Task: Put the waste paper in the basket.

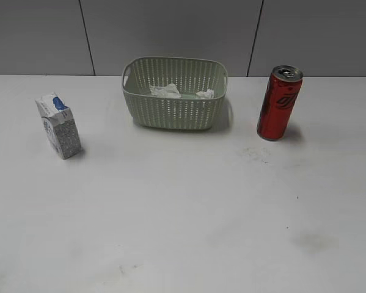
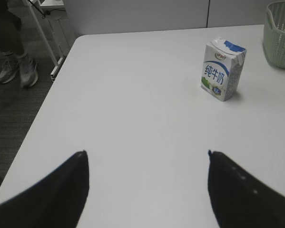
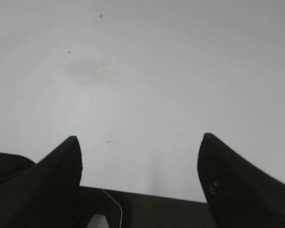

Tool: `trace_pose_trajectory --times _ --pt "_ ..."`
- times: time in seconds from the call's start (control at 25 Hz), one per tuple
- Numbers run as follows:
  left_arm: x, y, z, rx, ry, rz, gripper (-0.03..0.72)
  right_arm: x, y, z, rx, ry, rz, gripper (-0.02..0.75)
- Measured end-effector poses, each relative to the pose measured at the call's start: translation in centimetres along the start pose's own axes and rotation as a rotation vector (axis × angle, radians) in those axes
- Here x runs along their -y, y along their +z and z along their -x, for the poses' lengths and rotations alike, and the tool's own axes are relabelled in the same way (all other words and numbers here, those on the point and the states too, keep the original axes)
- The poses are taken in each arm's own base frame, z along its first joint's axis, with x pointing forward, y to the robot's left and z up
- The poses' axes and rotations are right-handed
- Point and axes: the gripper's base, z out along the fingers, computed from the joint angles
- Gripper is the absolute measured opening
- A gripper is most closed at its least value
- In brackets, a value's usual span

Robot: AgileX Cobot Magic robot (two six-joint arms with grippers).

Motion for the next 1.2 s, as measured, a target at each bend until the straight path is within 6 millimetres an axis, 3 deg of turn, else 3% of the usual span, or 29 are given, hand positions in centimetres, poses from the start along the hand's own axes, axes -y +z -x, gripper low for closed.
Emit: trace_pose_trajectory --times 0.56,1.2 --pt "0.0 0.0 0.0 0.0 0.001 0.003 0.572 -1.2 -5.1 -3.4 0.429 -0.051 -0.049 0.572" --pt "0.0 0.0 0.0 0.0 0.003 0.004 0.572 -0.8 -5.2 -3.9 0.44 -0.055 0.052 0.572"
